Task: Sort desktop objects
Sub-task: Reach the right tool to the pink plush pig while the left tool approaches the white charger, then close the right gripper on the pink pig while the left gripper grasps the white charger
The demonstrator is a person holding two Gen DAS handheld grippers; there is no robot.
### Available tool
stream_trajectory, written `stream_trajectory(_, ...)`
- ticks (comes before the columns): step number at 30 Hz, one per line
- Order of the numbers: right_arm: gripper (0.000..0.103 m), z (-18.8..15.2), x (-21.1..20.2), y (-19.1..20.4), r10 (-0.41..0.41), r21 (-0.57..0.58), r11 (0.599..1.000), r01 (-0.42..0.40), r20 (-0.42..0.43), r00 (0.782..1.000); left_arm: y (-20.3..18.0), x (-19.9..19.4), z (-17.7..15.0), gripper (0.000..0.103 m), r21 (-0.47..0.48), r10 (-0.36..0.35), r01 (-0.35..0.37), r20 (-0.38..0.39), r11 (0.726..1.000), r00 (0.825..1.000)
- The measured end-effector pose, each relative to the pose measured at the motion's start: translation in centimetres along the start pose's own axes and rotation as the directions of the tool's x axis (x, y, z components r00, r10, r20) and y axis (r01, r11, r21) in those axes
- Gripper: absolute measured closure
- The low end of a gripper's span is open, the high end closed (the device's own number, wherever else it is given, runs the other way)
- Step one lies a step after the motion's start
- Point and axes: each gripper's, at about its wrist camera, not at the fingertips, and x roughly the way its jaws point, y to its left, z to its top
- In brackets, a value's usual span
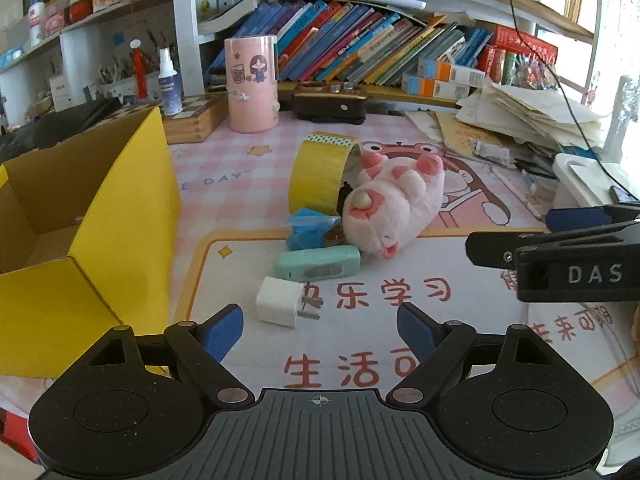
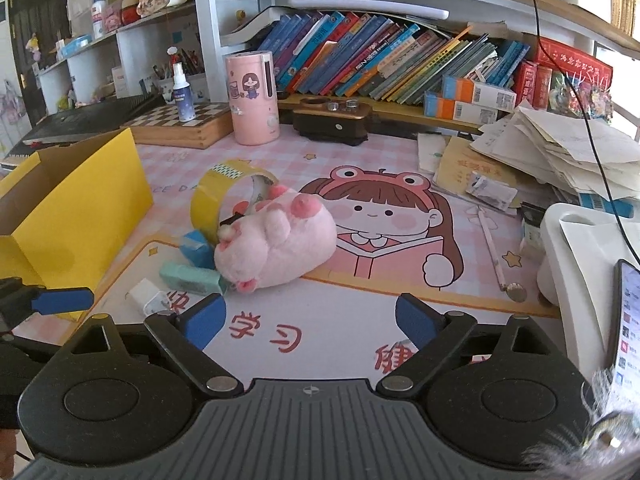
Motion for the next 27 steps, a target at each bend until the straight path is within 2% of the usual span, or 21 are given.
stream_trajectory(3,0.010,0.3,0.4,-0.3,0.009,-0.003,1.000,-0.009,0.002,1.000,0.0,0.9,0.2,0.018,0.001,0.022,-0.022,-0.002,1.000,1.000)
stream_trajectory(5,0.010,0.5,0.6,-0.5,0.013,-0.005,1.000,-0.013,0.004,1.000,0.1,1.6,0.3,0.027,0.006,0.033,-0.033,-0.011,0.999,0.999)
stream_trajectory(15,0.010,1.3,1.4,-1.0,0.028,-0.013,1.000,-0.028,0.011,1.000,1.4,5.1,0.3,0.052,-0.026,0.062,-0.064,-0.072,0.998,0.995)
stream_trajectory(16,0.010,1.3,1.5,-1.0,0.032,-0.016,0.999,-0.032,0.011,0.999,1.5,5.2,0.3,0.058,-0.026,0.057,-0.059,-0.075,0.998,0.996)
stream_trajectory(24,0.009,2.0,2.9,-0.7,0.077,-0.006,0.997,-0.077,-0.004,0.997,1.0,3.6,0.7,0.058,-0.006,0.003,-0.003,-0.045,1.000,0.999)
stream_trajectory(27,0.003,2.6,4.1,-0.8,0.105,0.048,0.993,-0.104,-0.011,0.994,1.2,2.6,1.0,0.058,-0.016,-0.012,0.011,-0.025,1.000,1.000)
